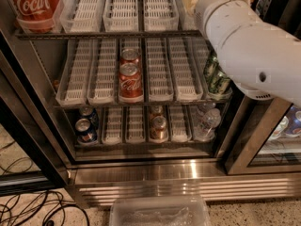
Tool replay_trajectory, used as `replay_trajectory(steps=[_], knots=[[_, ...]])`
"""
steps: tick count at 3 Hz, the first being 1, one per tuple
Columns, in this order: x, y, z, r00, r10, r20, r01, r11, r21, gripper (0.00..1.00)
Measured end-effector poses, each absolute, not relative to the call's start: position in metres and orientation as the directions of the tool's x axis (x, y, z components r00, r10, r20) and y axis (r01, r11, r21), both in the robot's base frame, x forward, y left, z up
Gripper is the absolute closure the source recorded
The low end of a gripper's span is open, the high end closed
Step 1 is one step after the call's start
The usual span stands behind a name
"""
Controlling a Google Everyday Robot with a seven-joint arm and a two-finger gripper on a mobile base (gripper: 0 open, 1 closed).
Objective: Pick water bottle from top shelf of fridge
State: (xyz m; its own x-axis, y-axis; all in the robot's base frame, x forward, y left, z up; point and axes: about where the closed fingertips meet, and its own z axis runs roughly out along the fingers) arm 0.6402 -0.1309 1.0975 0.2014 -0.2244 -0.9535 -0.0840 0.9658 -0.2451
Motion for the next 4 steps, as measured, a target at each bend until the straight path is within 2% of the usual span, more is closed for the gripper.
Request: replay_trajectory(steps=[1, 4], knots=[[0.64, -0.131, 1.097, 0.201, -0.224, -0.953, -0.084, 0.966, -0.245, 1.0], [0.619, -0.127, 1.168, 0.351, -0.17, -0.921, -0.096, 0.972, -0.216, 1.0]])
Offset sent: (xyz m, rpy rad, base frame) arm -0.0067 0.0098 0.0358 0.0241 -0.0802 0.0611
